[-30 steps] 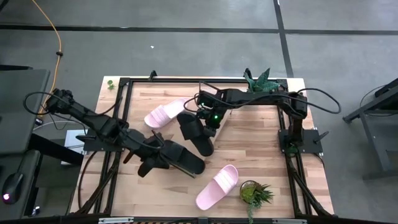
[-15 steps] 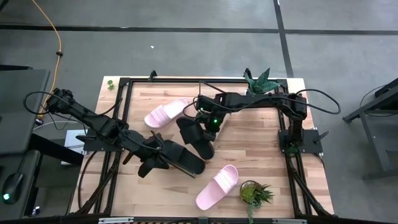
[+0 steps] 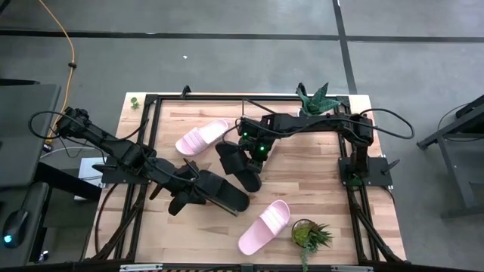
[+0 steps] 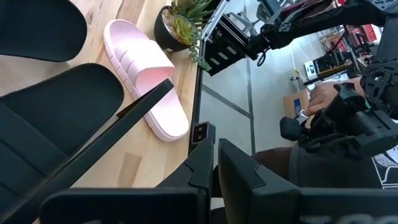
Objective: Pick and place slides into the shelf
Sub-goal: Put the black slipper on the shelf
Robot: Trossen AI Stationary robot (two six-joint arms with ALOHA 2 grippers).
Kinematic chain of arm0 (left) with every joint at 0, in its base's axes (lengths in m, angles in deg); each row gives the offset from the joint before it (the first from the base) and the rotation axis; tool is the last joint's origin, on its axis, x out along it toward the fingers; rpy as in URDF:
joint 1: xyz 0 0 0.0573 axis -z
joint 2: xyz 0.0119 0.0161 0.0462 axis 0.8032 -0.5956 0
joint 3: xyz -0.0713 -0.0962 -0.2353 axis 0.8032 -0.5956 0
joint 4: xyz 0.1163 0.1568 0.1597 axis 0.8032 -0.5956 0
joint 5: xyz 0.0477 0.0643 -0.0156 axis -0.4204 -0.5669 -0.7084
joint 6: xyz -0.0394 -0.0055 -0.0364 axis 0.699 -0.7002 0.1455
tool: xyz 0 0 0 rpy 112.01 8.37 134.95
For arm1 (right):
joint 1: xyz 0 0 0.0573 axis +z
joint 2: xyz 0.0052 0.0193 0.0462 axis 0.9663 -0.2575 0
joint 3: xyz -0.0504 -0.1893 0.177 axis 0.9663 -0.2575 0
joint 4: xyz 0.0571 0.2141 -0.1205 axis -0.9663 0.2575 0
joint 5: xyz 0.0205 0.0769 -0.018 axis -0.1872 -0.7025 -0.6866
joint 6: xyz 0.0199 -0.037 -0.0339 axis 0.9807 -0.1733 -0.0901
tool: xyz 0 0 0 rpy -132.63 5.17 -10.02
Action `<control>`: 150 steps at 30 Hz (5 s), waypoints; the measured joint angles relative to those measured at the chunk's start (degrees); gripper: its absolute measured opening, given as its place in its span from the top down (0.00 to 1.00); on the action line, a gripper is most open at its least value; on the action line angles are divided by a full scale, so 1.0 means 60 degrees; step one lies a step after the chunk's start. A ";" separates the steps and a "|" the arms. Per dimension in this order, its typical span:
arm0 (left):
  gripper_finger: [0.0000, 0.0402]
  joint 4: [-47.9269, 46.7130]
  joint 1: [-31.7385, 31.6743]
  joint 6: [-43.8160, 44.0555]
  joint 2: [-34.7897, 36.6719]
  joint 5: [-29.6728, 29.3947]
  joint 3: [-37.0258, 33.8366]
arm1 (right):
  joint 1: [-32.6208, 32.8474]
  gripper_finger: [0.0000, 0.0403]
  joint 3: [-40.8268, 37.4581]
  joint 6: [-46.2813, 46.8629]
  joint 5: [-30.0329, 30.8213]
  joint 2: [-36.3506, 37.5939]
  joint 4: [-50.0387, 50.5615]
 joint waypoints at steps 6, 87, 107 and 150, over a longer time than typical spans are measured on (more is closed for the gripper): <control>0.96 0.0000 0.0000 -0.0003 0.0000 0.0000 0.0000 | 0.0050 0.77 -0.0001 -0.0074 0.0120 0.0000 0.0020; 0.96 -0.0211 0.0000 -0.0086 0.0000 -0.0180 0.0000 | 0.0182 0.70 -0.0011 0.0973 0.1971 0.0011 -0.2084; 0.96 -0.0215 0.0002 -0.0083 -0.0004 -0.0150 0.0000 | 0.0425 0.64 -0.0029 0.0747 0.2996 -0.0423 -0.1066; 0.96 -0.0232 0.0004 -0.0075 -0.0004 -0.0135 0.0000 | 0.0495 0.64 -0.0011 -0.0352 0.5637 0.0313 -0.0518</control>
